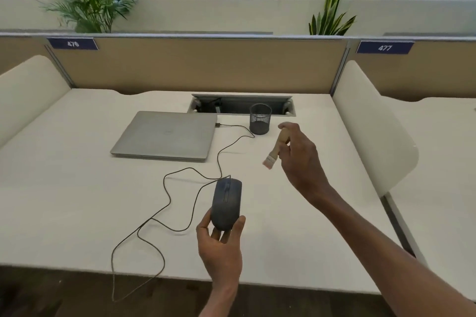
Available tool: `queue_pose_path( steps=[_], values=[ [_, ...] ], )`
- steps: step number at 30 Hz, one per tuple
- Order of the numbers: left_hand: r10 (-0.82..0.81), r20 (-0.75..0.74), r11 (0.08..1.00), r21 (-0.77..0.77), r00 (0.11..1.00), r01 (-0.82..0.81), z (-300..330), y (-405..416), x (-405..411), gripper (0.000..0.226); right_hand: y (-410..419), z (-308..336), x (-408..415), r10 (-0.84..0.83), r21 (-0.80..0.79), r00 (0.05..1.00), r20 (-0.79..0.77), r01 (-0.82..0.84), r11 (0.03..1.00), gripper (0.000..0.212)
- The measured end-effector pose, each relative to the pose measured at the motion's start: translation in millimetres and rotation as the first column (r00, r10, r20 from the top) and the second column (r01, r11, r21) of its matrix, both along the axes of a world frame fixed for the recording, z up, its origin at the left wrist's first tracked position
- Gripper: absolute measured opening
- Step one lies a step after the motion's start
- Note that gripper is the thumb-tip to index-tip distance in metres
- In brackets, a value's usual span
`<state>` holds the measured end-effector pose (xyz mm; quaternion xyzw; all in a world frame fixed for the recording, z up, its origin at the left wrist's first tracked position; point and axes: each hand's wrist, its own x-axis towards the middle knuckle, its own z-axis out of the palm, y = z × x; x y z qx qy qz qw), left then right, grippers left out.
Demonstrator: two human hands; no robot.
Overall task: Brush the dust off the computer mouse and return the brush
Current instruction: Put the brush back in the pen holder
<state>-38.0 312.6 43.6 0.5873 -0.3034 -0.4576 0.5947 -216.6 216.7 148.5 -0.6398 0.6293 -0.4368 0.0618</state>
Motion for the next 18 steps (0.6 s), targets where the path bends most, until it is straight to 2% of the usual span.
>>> queue_pose_path(
  steps=[6, 12, 18],
  values=[
    [0.012, -0.008, 0.999, 0.047, 1.000, -0.011, -10.7, -32.7, -13.0, 0.063, -76.1, -4.2, -12.1, -0.064, -0.058, 0.997, -0.046, 0.061, 0.996, 0.031],
    [-0.023, -0.019, 0.996, 0.083, 1.000, 0.025, -15.8, -68.0, -14.1, 0.062, -155.5, -2.3, -25.1, -0.117, -0.083, 0.993, -0.019, 0.115, 0.990, 0.031],
    [-0.058, -0.039, 0.994, 0.091, 0.998, 0.061, -21.4, -97.8, -11.7, 0.067, -231.7, -13.9, -37.3, -0.168, -0.063, 0.978, -0.120, 0.161, 0.985, 0.031]
  ],
)
